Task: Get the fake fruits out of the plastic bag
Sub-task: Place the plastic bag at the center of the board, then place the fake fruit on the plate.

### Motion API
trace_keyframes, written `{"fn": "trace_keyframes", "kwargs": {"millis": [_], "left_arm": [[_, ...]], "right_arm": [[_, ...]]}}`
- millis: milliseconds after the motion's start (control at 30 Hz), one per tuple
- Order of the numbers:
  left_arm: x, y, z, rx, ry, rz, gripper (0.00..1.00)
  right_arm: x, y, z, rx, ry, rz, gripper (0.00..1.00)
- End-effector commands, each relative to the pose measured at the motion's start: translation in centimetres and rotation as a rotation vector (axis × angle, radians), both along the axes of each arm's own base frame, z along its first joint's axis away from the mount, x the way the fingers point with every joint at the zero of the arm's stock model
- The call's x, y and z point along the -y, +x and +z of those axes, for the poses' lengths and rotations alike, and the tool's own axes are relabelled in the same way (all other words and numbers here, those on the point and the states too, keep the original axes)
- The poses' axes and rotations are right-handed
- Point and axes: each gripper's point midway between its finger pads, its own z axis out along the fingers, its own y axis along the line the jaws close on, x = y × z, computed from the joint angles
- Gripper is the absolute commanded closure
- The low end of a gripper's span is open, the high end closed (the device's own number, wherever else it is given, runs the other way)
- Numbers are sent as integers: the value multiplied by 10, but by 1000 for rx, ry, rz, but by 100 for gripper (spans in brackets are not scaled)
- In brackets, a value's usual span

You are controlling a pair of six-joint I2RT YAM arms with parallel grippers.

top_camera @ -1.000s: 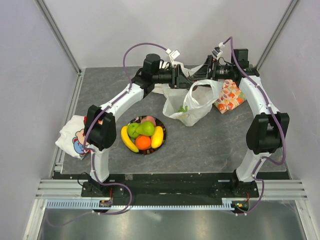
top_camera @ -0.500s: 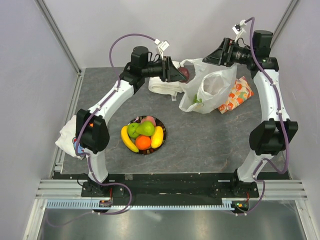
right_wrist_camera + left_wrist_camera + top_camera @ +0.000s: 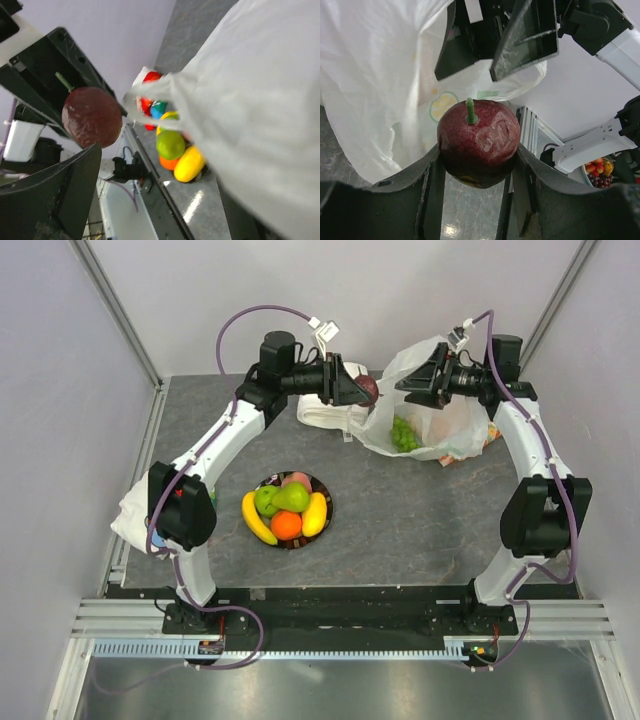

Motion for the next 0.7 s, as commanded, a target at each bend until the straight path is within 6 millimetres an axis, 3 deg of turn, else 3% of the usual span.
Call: {"fn": "trace_keyframes", "kwargs": {"millis": [0, 67, 167, 300, 400, 533, 567, 667], "left_arm": [[-19, -7, 42, 132, -28, 23, 98], [-24, -7, 43, 129, -28, 31, 98], [-38, -4, 47, 134, -19, 66, 98], [-77, 2, 55, 180, 21, 140, 98], [-107, -9, 50, 255, 114, 145, 98], [-132, -40, 13, 374, 316, 19, 98], [-138, -54, -2, 324, 359, -11, 98], [-149, -70, -27, 321, 459, -101, 98]], "right_arm": [[-22, -51, 51, 31, 75, 166, 2], [-38, -74, 47, 11, 103, 273, 2], [-40, -91, 20, -65, 130, 322, 2], [-50, -102, 39, 34, 114, 368, 2], [-49, -98, 57, 71, 124, 377, 2], [-48, -92, 101, 251, 105, 373, 2], [-48, -93, 113, 299, 97, 376, 2], [-48, -93, 116, 310, 94, 372, 2]]}}
